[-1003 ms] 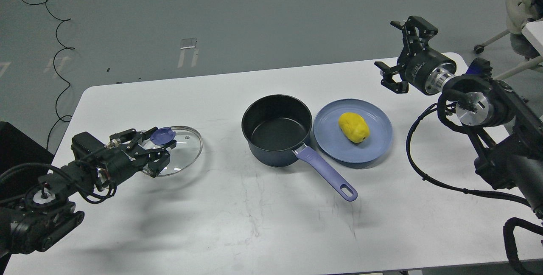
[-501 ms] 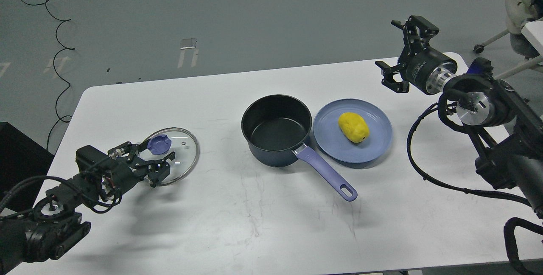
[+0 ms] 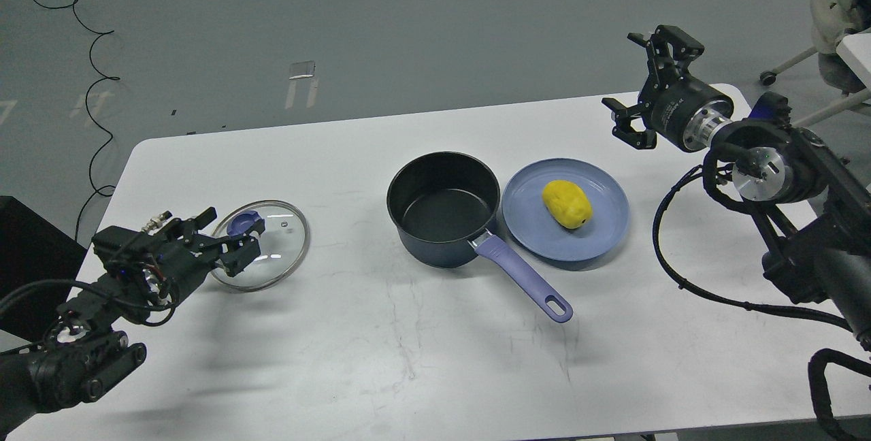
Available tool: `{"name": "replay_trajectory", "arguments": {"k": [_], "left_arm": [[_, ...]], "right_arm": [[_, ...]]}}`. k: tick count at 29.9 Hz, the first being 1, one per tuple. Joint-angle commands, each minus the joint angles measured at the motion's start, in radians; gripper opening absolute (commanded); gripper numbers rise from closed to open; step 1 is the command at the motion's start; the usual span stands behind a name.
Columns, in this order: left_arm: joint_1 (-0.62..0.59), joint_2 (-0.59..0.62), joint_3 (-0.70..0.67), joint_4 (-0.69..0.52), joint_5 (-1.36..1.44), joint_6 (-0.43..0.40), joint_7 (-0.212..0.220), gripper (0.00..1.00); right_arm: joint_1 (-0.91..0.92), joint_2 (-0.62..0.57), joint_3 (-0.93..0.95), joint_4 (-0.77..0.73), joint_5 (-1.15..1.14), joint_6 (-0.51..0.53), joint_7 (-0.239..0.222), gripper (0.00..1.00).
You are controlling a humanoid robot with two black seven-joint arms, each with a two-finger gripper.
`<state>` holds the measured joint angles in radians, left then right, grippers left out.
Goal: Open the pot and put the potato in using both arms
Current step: 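Release the lid and raise the left gripper away, then lower the right gripper onto the yellow potato on the plate and grasp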
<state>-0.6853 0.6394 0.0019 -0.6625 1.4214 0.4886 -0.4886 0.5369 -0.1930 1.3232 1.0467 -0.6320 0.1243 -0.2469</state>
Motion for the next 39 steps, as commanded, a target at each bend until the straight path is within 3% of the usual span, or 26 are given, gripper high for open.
{"name": "replay_trajectory", "arguments": {"k": [1, 4, 6, 14, 17, 19, 21, 23, 25, 28, 29, 30, 32, 39], "left_arm": [[-0.006, 0.077, 0.0, -0.141, -0.016, 0.0, 0.0, 0.98], [0.0, 0.163, 0.001, -0.316, -0.018, 0.0, 0.0, 0.98], [-0.009, 0.189, 0.0, -0.367, -0.018, 0.0, 0.0, 0.98], [-0.088, 0.157, -0.134, -0.385, -0.26, 0.0, 0.0, 0.98], [-0.181, 0.132, -0.178, -0.376, -0.531, -0.204, 0.0, 0.98], [-0.259, 0.129, -0.191, -0.362, -0.755, -0.379, 0.0, 0.98], [-0.284, 0.122, -0.195, -0.356, -0.856, -0.445, 0.0, 0.98], [-0.315, 0.092, -0.226, -0.352, -1.007, -0.524, 0.088, 0.98], [-0.322, 0.047, -0.308, -0.321, -1.161, -0.594, 0.267, 0.98], [-0.321, 0.011, -0.368, -0.298, -1.2, -0.605, 0.381, 0.98], [-0.318, -0.01, -0.388, -0.289, -1.2, -0.605, 0.416, 0.98], [-0.316, -0.02, -0.39, -0.286, -1.2, -0.605, 0.418, 0.98], [-0.313, -0.023, -0.387, -0.284, -1.2, -0.605, 0.416, 0.98], [-0.306, -0.014, -0.384, -0.284, -1.2, -0.614, 0.412, 0.98]], "right_arm": [[0.0, 0.0, -0.006, -0.001, -0.002, 0.001, 0.0, 1.0], [0.0, 0.0, -0.01, -0.001, -0.002, 0.001, 0.0, 1.0], [0.0, 0.0, -0.012, -0.001, -0.002, 0.001, 0.0, 1.0], [0.002, -0.016, -0.064, 0.009, -0.014, 0.012, 0.001, 1.0], [0.017, -0.068, -0.136, 0.029, -0.067, 0.014, 0.017, 1.0], [0.04, -0.124, -0.203, 0.055, -0.168, 0.015, 0.05, 1.0], [0.051, -0.157, -0.243, 0.064, -0.213, 0.015, 0.067, 1.0], [0.067, -0.207, -0.318, 0.082, -0.284, 0.015, 0.089, 1.0], [0.095, -0.265, -0.43, 0.111, -0.418, 0.017, 0.122, 0.99], [0.104, -0.307, -0.518, 0.139, -0.57, 0.04, 0.175, 0.99], [0.104, -0.324, -0.563, 0.154, -0.688, 0.07, 0.219, 0.99], [0.104, -0.33, -0.596, 0.163, -0.798, 0.086, 0.257, 0.99], [0.104, -0.332, -0.63, 0.165, -0.923, 0.089, 0.287, 0.99], [0.1, -0.293, -0.72, 0.113, -1.049, 0.09, 0.281, 0.99]]}}
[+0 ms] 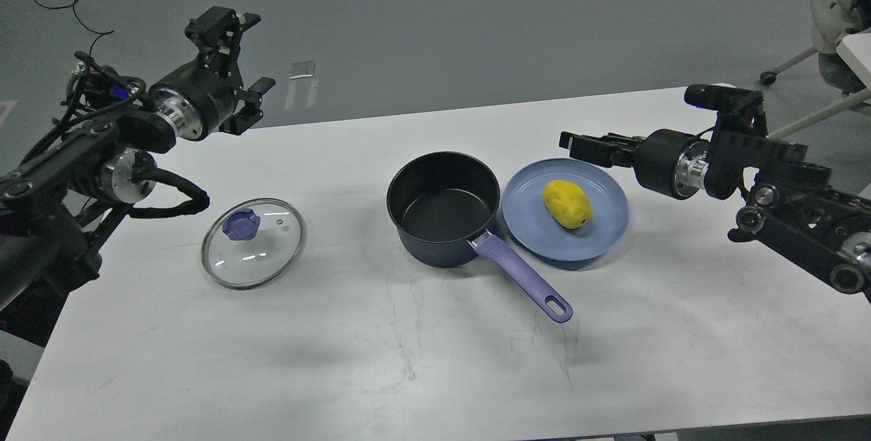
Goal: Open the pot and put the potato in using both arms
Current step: 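Lower the right gripper onto the yellow potato on the plate and grasp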
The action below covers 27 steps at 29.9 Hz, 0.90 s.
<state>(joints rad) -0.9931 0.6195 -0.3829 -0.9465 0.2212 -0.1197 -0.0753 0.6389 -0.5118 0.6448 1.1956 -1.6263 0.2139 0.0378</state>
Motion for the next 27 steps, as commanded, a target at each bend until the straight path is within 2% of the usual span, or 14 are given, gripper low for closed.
{"name": "replay_trajectory", "arguments": {"k": [1, 10, 13, 15, 17, 23, 24, 25, 27], "left_arm": [[0.002, 0.006, 0.001, 0.0, 0.0, -0.006, -0.001, 0.98], [0.022, 0.005, 0.001, 0.0, 0.0, -0.003, -0.006, 0.98], [0.027, 0.008, 0.002, 0.002, 0.001, -0.005, -0.029, 0.98], [0.027, 0.009, 0.002, 0.002, 0.001, -0.003, -0.032, 0.98], [0.027, 0.008, 0.002, 0.0, 0.001, 0.003, -0.035, 0.98], [0.028, 0.009, 0.004, 0.0, 0.001, 0.005, -0.061, 0.98], [0.028, 0.009, 0.004, 0.0, 0.001, 0.005, -0.064, 0.98], [0.031, 0.009, 0.002, -0.002, 0.001, 0.003, -0.066, 0.98], [0.043, 0.008, 0.004, -0.002, 0.003, 0.003, -0.08, 0.98]], "right_arm": [[-0.002, 0.026, -0.042, -0.036, -0.055, 0.001, -0.004, 0.99], [0.002, 0.121, -0.074, -0.162, -0.096, 0.001, -0.004, 0.94], [0.007, 0.127, -0.079, -0.18, -0.098, 0.001, -0.004, 0.79], [0.008, 0.13, -0.091, -0.185, -0.098, 0.001, -0.004, 0.74], [0.008, 0.134, -0.099, -0.186, -0.098, -0.001, -0.004, 0.64], [0.008, 0.138, -0.1, -0.192, -0.098, -0.001, -0.004, 0.58], [0.01, 0.138, -0.1, -0.194, -0.098, -0.001, -0.004, 0.56], [0.01, 0.138, -0.1, -0.194, -0.098, -0.001, -0.004, 0.47], [0.012, 0.138, -0.1, -0.194, -0.098, -0.001, -0.006, 0.39]]}}
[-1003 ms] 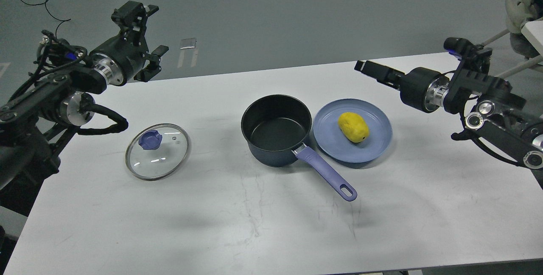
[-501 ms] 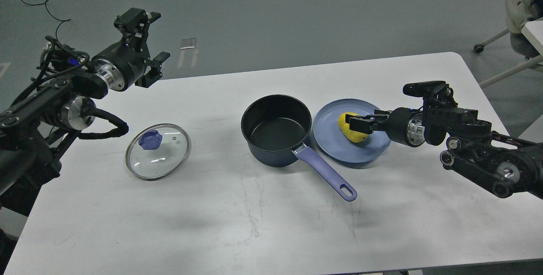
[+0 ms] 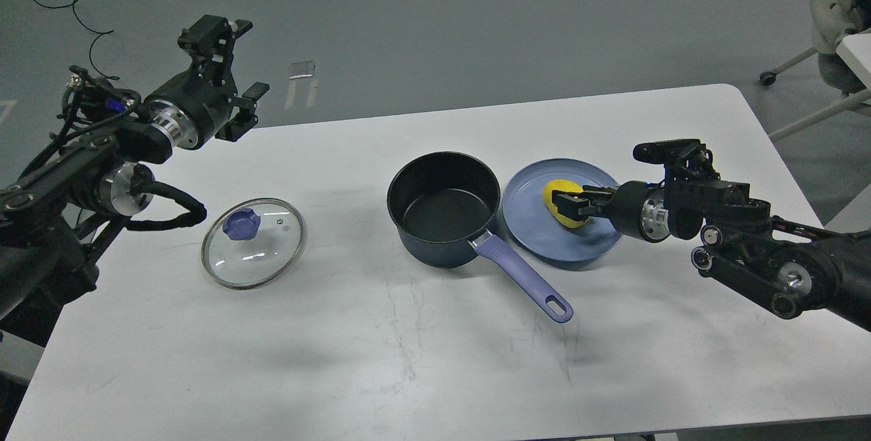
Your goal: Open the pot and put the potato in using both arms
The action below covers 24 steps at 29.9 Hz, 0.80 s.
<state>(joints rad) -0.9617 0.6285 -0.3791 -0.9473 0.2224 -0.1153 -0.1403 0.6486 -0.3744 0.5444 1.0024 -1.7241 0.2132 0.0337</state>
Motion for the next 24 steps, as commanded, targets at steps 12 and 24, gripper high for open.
{"name": "replay_trajectory", "arguments": {"k": [12, 24], "left_arm": [[0.012, -0.001, -0.001, -0.001, 0.045, -0.006, -0.03, 0.98], [0.012, 0.0, 0.0, -0.001, 0.046, -0.006, -0.03, 0.98]], "right_arm": [[0.092, -0.066, 0.012, 0.149, 0.015, -0.002, -0.015, 0.33], [0.195, 0.009, -0.007, 0.203, 0.015, -0.002, -0.015, 0.31]]}}
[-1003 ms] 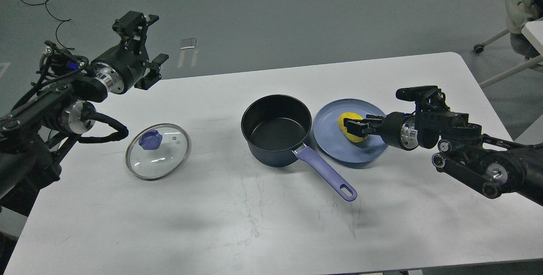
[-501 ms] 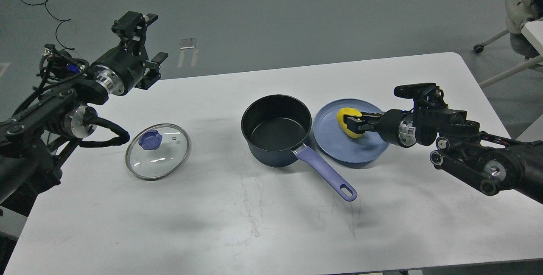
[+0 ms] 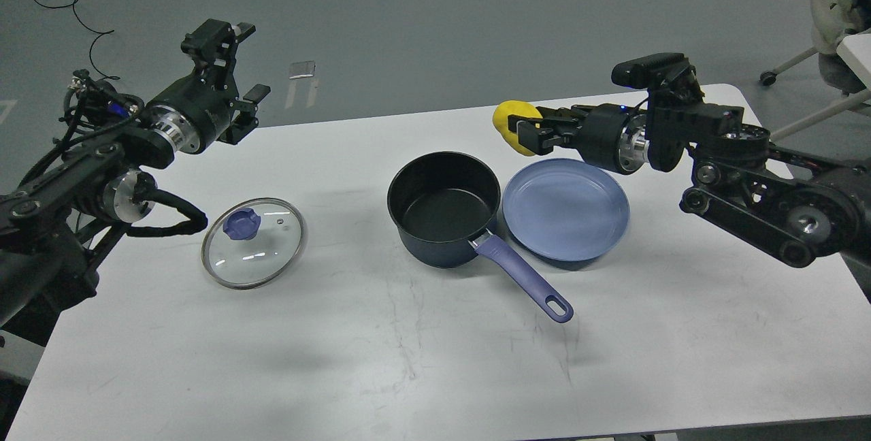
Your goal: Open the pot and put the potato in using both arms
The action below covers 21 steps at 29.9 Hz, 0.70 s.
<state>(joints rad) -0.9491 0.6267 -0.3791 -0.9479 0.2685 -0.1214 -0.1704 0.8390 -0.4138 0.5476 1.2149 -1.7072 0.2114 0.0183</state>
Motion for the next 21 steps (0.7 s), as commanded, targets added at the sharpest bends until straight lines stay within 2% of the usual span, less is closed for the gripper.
{"name": "replay_trajectory", "arguments": {"k": [1, 7, 10, 12, 13, 14, 21], "left_arm": [[0.001, 0.004, 0.0, 0.0, 0.0, -0.001, 0.0, 0.98], [0.006, 0.007, 0.005, 0.0, 0.002, -0.001, 0.002, 0.98], [0.018, 0.013, 0.005, 0.0, 0.002, -0.001, 0.002, 0.98], [0.02, 0.013, 0.005, 0.0, 0.002, -0.001, 0.002, 0.98], [0.02, 0.014, 0.005, 0.0, 0.002, -0.001, 0.002, 0.98], [0.02, 0.016, 0.005, 0.0, 0.002, -0.001, 0.0, 0.98], [0.02, 0.018, 0.005, 0.0, 0.0, -0.004, 0.002, 0.98]], "right_arm": [[0.006, 0.062, -0.015, -0.012, -0.002, 0.0, 0.0, 0.31], [0.006, 0.158, -0.043, -0.084, -0.002, -0.001, 0.0, 0.32], [0.006, 0.179, -0.045, -0.109, -0.002, -0.001, -0.001, 0.36], [0.006, 0.184, -0.046, -0.117, 0.001, 0.0, -0.008, 0.64], [0.005, 0.187, -0.046, -0.118, 0.003, -0.001, -0.012, 0.87], [0.005, 0.19, -0.046, -0.117, 0.009, -0.001, -0.012, 0.96], [0.009, 0.214, -0.041, -0.115, 0.118, -0.003, -0.02, 1.0]]}}
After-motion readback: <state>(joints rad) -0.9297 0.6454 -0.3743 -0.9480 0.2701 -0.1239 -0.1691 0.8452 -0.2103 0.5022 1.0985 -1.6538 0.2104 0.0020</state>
